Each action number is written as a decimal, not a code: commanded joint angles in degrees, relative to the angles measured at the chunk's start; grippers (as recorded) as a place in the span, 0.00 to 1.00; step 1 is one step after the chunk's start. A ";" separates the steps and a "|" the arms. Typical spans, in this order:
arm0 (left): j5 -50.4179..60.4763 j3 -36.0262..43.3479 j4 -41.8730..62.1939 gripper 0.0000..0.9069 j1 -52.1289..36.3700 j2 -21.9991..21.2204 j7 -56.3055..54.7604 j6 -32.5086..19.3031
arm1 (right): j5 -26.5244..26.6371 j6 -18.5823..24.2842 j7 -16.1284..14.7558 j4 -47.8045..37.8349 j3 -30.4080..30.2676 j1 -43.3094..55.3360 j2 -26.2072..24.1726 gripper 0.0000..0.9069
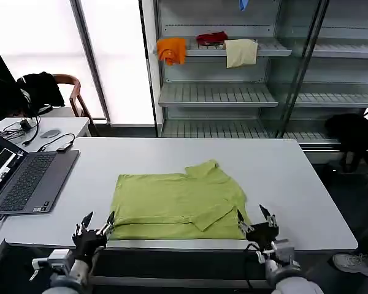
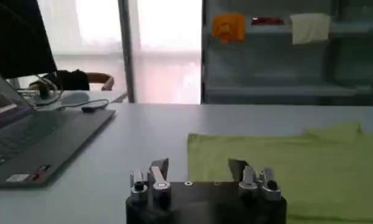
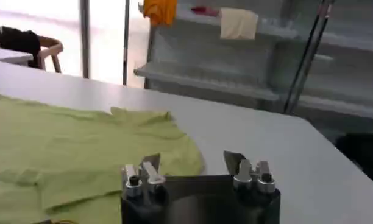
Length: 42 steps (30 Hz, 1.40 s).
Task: Fold and organize the clothes.
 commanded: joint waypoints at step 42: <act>1.41 9.52 45.09 0.04 -39.73 6.48 12.67 4.86 | -3.09 0.63 -3.47 -60.09 -3.77 44.90 14.48 0.00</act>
